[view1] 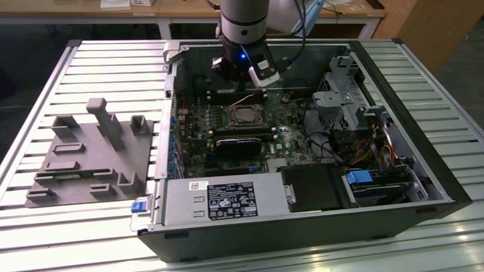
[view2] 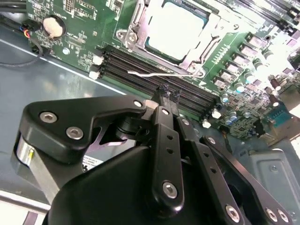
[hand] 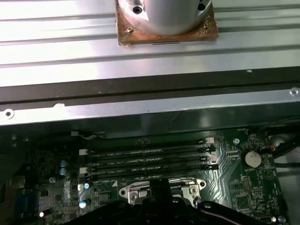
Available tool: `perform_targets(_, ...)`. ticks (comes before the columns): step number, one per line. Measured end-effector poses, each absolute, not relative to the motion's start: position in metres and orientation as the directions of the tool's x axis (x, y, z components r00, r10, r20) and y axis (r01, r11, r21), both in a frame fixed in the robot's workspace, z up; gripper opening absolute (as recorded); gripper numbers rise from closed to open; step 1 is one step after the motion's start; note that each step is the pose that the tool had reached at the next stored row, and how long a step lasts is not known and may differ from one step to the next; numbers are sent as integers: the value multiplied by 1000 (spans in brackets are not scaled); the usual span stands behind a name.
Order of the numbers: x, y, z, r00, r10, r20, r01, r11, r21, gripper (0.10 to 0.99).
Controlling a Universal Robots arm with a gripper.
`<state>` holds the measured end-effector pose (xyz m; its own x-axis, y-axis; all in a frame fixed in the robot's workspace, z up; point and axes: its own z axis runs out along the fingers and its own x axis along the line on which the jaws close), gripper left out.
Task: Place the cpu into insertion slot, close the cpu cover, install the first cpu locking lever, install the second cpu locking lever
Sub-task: 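Install the first cpu locking lever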
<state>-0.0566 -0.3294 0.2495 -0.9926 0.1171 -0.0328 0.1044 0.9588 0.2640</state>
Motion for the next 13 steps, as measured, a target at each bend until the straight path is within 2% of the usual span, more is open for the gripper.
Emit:
perform_targets(2, -57, -329, 249, -992, 116, -40, 101, 959, 265, 106)
perform_targets(9, -64, -330, 247, -986, 116, -120, 80, 959, 272, 106)
perform_targets(13, -66, -330, 244, -983, 116, -142, 73, 959, 274, 106)
